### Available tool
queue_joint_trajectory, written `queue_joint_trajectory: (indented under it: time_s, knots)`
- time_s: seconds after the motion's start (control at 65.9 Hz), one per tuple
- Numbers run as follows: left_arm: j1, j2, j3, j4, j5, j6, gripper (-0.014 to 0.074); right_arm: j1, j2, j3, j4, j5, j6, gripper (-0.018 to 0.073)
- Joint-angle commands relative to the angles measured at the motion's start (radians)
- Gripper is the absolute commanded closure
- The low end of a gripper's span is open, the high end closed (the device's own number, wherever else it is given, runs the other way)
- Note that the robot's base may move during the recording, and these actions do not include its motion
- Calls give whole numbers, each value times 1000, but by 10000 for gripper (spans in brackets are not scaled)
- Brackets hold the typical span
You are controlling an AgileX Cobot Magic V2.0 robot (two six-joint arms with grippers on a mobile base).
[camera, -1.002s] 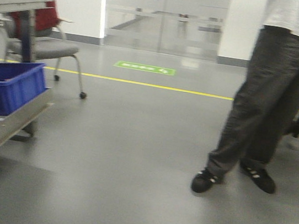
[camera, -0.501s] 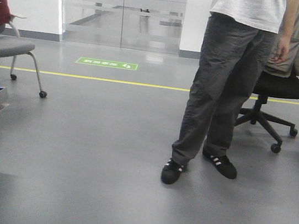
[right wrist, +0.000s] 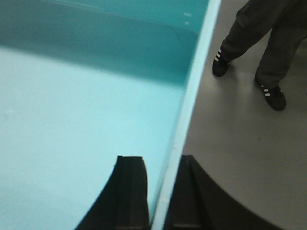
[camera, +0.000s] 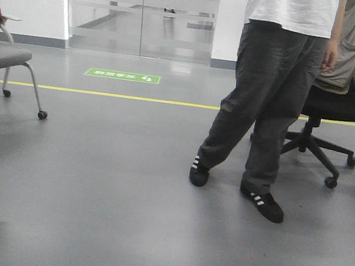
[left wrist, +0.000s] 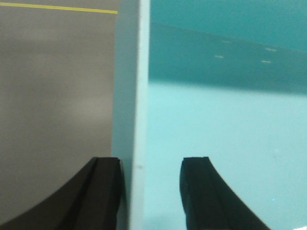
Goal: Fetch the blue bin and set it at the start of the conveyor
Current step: 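Drive across the floor carrying the teal bin in both grippers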
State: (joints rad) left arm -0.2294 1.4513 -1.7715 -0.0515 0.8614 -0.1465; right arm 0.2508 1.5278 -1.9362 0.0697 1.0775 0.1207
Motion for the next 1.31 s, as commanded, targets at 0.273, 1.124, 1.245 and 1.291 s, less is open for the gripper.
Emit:
queue_joint_trajectory:
  time_s: [0.273,1.124,1.245,1.291]
  knots:
    - [7,-21,-8,39,-28,31,708,-17,-13,-8,-70,-33,-32,712]
    - [7,-21,-8,39,-44,31,708,-17,-13,-8,-70,-36,-32,712]
    - [7,-21,-8,39,-70,31,708,-17,-13,-8,-70,-37,-32,712]
    - [7,-21,-8,39,-84,31,708,-17,-13,-8,-70,-37,-32,712]
